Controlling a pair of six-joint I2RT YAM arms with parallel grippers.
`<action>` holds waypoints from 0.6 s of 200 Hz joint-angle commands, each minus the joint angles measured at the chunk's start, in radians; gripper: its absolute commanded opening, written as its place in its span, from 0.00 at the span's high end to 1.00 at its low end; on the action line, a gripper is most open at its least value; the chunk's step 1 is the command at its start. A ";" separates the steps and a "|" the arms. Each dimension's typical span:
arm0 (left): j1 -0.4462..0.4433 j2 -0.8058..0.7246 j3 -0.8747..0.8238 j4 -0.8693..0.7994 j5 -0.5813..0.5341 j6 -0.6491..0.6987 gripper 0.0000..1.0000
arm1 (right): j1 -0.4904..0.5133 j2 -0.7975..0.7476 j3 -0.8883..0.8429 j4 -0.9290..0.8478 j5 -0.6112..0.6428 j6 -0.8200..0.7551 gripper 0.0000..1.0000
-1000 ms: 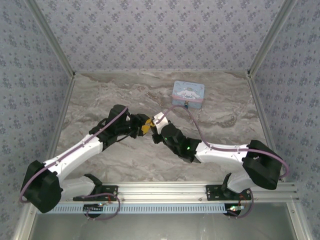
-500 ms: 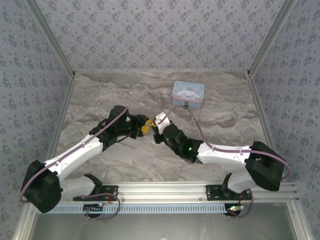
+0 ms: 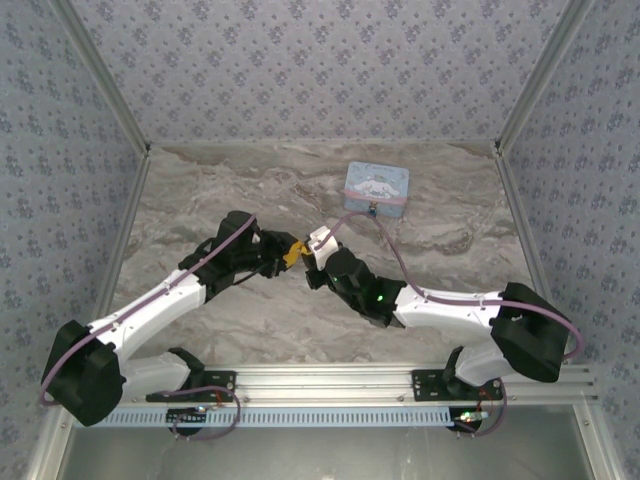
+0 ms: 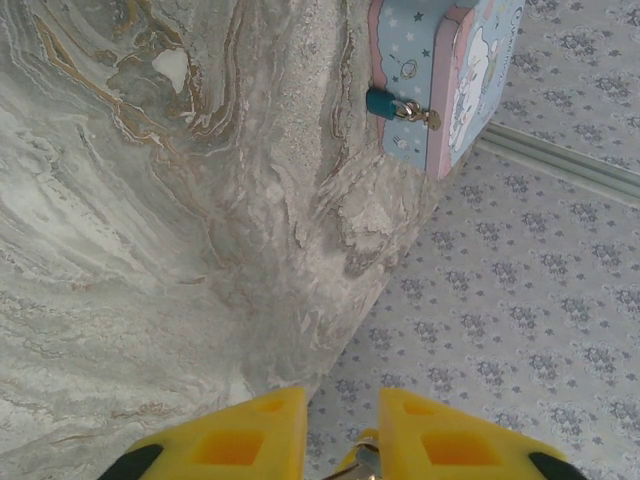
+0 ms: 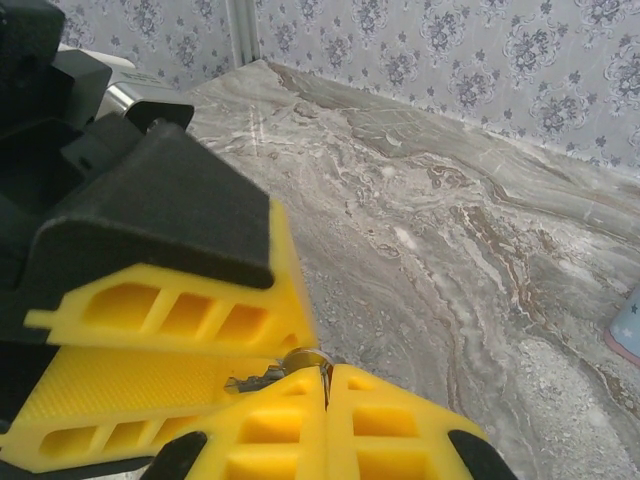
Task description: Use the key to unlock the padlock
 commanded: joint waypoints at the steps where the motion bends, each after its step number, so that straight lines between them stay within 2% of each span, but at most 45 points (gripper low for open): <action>1: -0.005 -0.010 -0.005 -0.152 -0.124 -0.518 0.81 | 0.007 -0.012 -0.009 0.027 -0.011 0.013 1.00; 60: -0.005 -0.010 -0.007 -0.152 -0.125 -0.520 1.00 | 0.008 -0.014 -0.014 0.030 -0.011 0.018 1.00; 98: -0.001 -0.010 -0.005 -0.138 -0.142 -0.463 1.00 | -0.013 -0.040 -0.026 0.016 -0.058 0.046 1.00; 120: 0.008 -0.014 0.010 -0.132 -0.181 -0.352 1.00 | -0.054 -0.085 -0.050 0.004 -0.154 0.051 0.87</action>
